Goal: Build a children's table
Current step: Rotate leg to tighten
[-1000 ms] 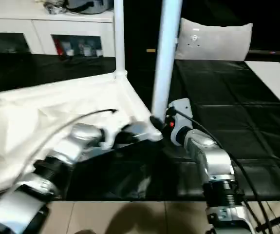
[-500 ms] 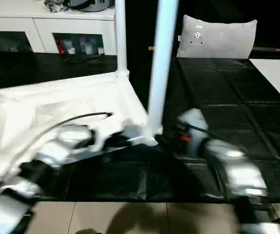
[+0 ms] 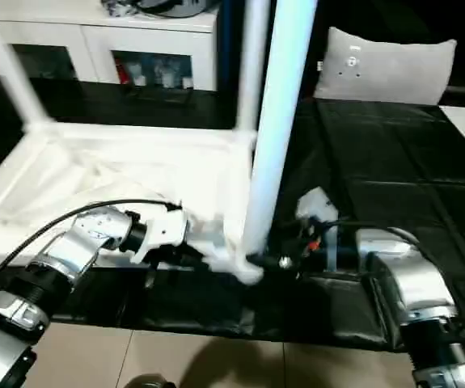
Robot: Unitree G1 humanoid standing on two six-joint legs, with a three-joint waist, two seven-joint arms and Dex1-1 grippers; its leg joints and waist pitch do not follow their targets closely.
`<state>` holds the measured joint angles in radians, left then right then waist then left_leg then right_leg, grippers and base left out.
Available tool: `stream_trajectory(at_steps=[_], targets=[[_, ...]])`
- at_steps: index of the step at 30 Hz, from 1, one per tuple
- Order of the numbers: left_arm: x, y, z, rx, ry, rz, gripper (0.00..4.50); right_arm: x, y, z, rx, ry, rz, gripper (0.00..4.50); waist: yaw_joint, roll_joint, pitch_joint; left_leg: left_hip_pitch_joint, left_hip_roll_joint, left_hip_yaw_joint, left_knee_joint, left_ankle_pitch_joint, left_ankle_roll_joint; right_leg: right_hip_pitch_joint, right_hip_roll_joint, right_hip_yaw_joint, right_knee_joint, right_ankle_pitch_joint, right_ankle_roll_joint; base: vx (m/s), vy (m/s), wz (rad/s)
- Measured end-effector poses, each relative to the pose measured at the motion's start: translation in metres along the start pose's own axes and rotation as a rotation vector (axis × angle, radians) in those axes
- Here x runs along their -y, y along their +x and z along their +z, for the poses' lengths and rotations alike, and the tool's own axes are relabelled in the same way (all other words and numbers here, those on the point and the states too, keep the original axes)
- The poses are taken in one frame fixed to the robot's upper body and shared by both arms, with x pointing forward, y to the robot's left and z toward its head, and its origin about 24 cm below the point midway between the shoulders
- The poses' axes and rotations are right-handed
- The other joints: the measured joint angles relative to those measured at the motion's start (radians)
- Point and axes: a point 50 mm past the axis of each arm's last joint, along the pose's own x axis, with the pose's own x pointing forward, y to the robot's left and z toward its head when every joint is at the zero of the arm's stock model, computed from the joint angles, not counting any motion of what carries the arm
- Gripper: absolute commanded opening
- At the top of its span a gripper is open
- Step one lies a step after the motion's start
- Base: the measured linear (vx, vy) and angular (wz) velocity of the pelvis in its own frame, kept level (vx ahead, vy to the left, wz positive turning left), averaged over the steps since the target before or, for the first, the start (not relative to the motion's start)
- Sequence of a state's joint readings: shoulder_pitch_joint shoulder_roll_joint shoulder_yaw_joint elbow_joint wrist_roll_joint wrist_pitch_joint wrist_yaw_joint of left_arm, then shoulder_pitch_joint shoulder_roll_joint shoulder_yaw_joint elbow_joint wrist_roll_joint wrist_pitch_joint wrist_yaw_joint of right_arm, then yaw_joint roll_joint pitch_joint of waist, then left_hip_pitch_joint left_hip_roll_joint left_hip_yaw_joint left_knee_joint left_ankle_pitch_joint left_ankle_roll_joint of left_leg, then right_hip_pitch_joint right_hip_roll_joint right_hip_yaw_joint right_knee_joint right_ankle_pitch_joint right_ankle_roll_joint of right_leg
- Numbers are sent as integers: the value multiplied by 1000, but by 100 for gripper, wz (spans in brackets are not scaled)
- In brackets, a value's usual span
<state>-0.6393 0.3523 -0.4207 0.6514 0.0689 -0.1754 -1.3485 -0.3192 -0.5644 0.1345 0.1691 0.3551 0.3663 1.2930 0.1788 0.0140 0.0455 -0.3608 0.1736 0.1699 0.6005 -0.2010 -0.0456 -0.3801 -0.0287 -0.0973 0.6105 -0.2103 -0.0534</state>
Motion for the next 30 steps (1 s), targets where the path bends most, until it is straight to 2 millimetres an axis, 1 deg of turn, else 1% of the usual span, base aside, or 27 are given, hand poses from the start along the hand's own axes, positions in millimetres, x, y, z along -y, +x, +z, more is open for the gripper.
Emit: stream_trajectory(at_steps=[2, 4, 7, 8, 10, 14, 16, 17, 18, 19, 21, 22, 25, 27, 28, 30], targets=[[0, 0, 1, 2, 7, -4, 0, -1, 1, 0, -9, 3, 20, 282, 1, 0, 0, 0, 0, 0, 1, 0, 0, 0, 0, 0, 0, 0, 1, 0, 0, 0], [0, 0, 1, 2, 10, -11, 0, 0, 0, 0, -14, 7, 25, 272, 2, 0, 0, -1, 0, 0, 1, 0, 0, 0, 0, 0, 0, -1, 2, 0, 0, 0], [0, 0, 1, 3, 19, -16, 0, 0, 0, 0, -18, 18, 32, 239, 3, 0, 0, -1, 0, 0, 1, 0, 0, 0, 0, -1, 0, -2, 4, 0, 0, 0], [0, 0, 1, 4, 18, -18, 0, 0, 0, 0, -18, 20, 31, 239, 3, 0, 0, -1, 0, 0, 1, 0, 0, 0, -1, -1, 0, -2, 4, 0, 0, 0], [0, 0, 1, 9, 11, -22, 0, 1, 0, 0, -19, 22, 31, 218, 5, 0, 0, -1, 0, 0, 1, 0, 0, 0, -1, -1, 0, -2, 4, 0, 0, 0], [0, 4, 3, 39, -56, -6, 0, -2, -1, -1, 4, 74, -4, 209, 13, 0, 0, -1, 0, 0, 1, 0, 1, -1, -1, -1, 1, 0, 1, 0, 0, 0], [-3, 5, 3, 45, -98, 36, 0, -1, 2, -1, 29, 96, -64, 208, 11, 0, 0, -1, 0, 0, 1, 0, 0, -1, -1, -1, 1, -1, 2, 0, 0, 0], [-5, 6, 2, 48, -123, 74, 0, 2, 3, 0, 44, 107, -117, 208, 9, 0, 0, 0, 0, 1, 1, 1, 1, -1, -1, -1, 2, -1, 4, 0, 0, 0], [-8, 7, 2, 48, -150, 125, 0, 5, 7, 0, 62, 123, -183, 208, 1, -1, 1, 1, 0, 1, 1, 2, 1, -1, -1, -1, 2, 0, 4, 0, 0, 0], [-12, 9, 1, 43, -188, 195, 0, 10, 13, 1, 92, 144, -290, 207, -11, -1, 1, 2, 0, 1, 1, 3, 0, -1, -1, -1, 2, 1, 4, 0, 0, 0], [-16, 16, 4, 45, -228, 255, 0, 16, 17, 2, 111, 162, -416, 206, -33, -1, 1, 2, -1, 3, 0, 1, -4, 0, -2, 0, 1, 3, 4, 0, 0, 0], [-19, 24, 7, 58, -265, 297, 0, 21, 18, 3, 120, 177, -503, 205, -44, -1, 1, 3, -2, 3, 0, 1, -4, 0, -3, 1, 0, 3, 4, 0, 0, 0], [-27, 37, 15, 58, -346, 413, 0, 34, 28, 10, 142, 221, -702, 205, -64, 1, 0, 3, -2, 3, 0, 1, -4, 0, -3, 1, 1, 3, 4, 0, 0, 0], [-30, 43, 19, 54, -367, 454, 0, 38, 32, 13, 152, 239, -773, 205, -68, 1, 0, 3, -2, 3, -2, 2, -4, 0, -3, 1, 1, 3, 4, 0, 0, 0], [-31, 46, 22, 53, -375, 468, 0, 39, 31, 13, 154, 238, -795, 237, -68, 1, -1, 3, -2, 3, -3, 3, -3, 0, -3, 1, 0, 3, 4, 0, 0, 0], [-31, 49, 24, 53, -376, 484, 0, 40, 30, 12, 159, 219, -804, 270, -67, 2, -1, 2, -2, 3, -4, 5, 1, -1, -3, 1, 0, 2, 5, 0, 0, 0]])
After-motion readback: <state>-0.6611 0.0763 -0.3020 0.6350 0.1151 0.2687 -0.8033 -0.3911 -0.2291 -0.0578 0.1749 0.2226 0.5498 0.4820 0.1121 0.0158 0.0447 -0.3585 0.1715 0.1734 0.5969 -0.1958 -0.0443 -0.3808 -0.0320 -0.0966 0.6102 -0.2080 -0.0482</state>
